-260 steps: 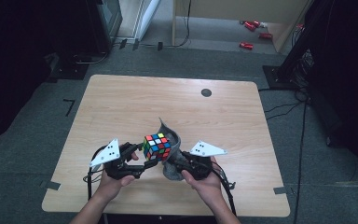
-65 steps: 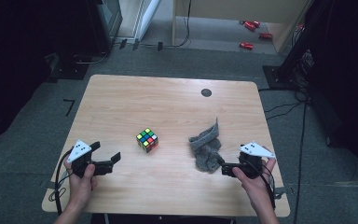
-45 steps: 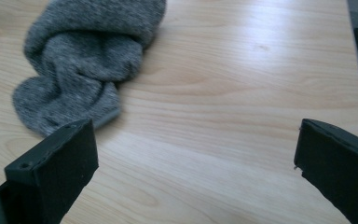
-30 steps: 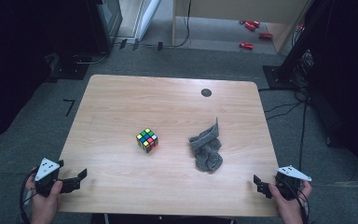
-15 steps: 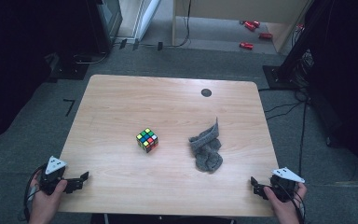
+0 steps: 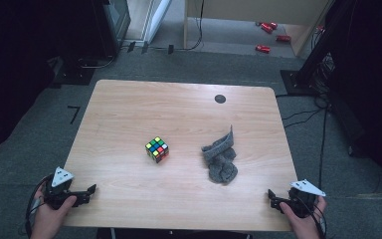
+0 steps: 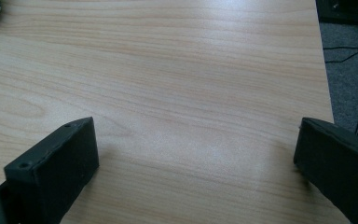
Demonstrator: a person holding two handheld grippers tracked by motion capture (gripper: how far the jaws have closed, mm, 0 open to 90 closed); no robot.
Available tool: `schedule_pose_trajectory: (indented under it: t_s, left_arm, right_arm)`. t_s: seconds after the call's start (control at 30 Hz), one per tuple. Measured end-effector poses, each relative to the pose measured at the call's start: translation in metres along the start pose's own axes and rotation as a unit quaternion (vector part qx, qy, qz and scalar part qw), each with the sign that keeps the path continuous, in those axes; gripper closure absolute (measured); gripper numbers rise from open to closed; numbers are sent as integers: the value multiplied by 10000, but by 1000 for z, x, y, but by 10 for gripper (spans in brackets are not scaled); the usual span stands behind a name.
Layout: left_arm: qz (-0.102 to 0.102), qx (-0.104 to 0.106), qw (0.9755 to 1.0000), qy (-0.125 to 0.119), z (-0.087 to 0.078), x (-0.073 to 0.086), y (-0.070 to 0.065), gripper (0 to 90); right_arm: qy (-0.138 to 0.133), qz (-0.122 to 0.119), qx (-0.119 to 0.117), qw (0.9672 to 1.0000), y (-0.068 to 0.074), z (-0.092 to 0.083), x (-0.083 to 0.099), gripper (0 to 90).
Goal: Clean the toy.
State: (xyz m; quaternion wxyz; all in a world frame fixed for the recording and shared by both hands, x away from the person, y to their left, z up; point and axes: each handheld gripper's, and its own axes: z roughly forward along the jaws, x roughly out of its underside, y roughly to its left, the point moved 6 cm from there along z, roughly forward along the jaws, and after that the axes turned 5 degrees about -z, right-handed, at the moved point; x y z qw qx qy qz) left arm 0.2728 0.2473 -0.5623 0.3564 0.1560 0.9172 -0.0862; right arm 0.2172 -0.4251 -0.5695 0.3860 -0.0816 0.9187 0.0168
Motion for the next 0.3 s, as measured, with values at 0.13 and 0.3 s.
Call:
schedule_pose_trajectory:
  t_s: [0.13,0.3]
  left_arm:
    - [1,0,10000,4,0,0,0,0]
    - [-9,0,10000,-1,0,0,0,0]
  right_arm:
    - [-41,6,8,10000,0,-1,1,0]
    - [-39,12,11,10000,0,-1,1,0]
